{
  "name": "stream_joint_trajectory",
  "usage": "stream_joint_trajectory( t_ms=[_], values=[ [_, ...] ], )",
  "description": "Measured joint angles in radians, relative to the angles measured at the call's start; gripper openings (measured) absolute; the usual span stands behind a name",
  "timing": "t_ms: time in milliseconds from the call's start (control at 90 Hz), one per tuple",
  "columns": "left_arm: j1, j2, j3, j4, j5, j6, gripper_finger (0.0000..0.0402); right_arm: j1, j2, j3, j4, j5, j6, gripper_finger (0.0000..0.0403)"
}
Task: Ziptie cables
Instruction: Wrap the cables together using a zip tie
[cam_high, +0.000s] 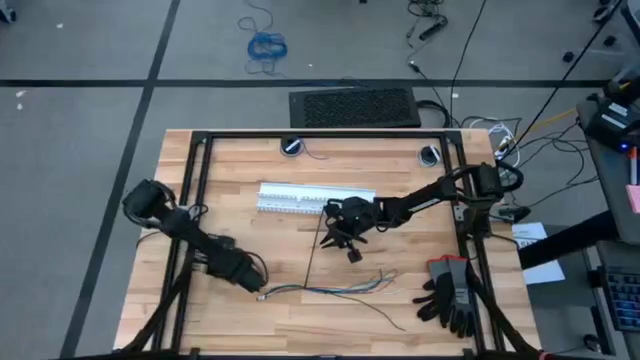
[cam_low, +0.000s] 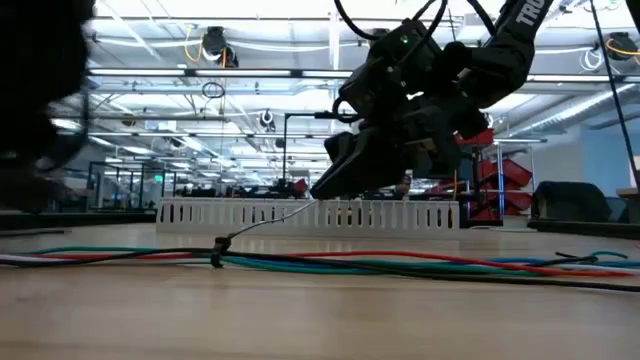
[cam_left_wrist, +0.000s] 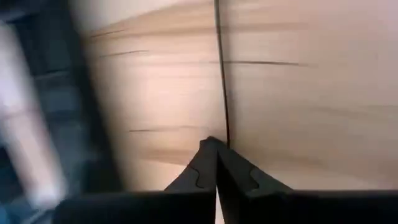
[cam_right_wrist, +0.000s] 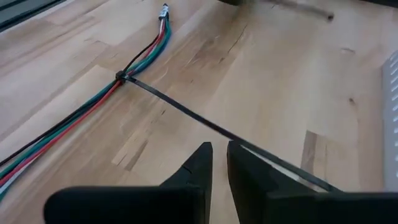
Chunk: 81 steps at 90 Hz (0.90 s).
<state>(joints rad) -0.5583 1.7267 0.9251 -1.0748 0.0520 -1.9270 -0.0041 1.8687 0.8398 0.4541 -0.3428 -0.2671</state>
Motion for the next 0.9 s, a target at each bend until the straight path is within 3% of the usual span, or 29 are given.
stream_joint_trajectory(
  t_ms=[122,256,367,478,700,900],
  values=[
    [-0.003,-0.001,0.116,-0.147,-0.192,-0.030,0.0004,0.006,0.000,0.000,-0.007,0.000,0.008,0.0038],
    [-0.002,-0.001,0.154,-0.291,-0.216,-0.069,0.0004,0.009,0.000,0.000,-0.012,-0.001,0.017,0.0038],
    [0.010,-0.005,0.153,-0.238,-0.389,-0.020,0.0008,0.013,0.000,0.000,-0.013,0.000,0.020,0.0038],
    [0.046,-0.006,0.151,-0.115,-0.515,0.064,0.0039,0.021,0.000,0.000,-0.009,-0.001,0.020,0.0038],
    [0.132,-0.006,0.076,0.003,-0.514,0.129,0.0138,0.039,-0.005,0.000,-0.006,-0.004,0.020,0.0038],
    [0.176,-0.007,-0.035,0.156,-0.447,0.153,0.0161,0.060,-0.030,0.000,-0.031,-0.004,0.019,0.0038]
  ],
)
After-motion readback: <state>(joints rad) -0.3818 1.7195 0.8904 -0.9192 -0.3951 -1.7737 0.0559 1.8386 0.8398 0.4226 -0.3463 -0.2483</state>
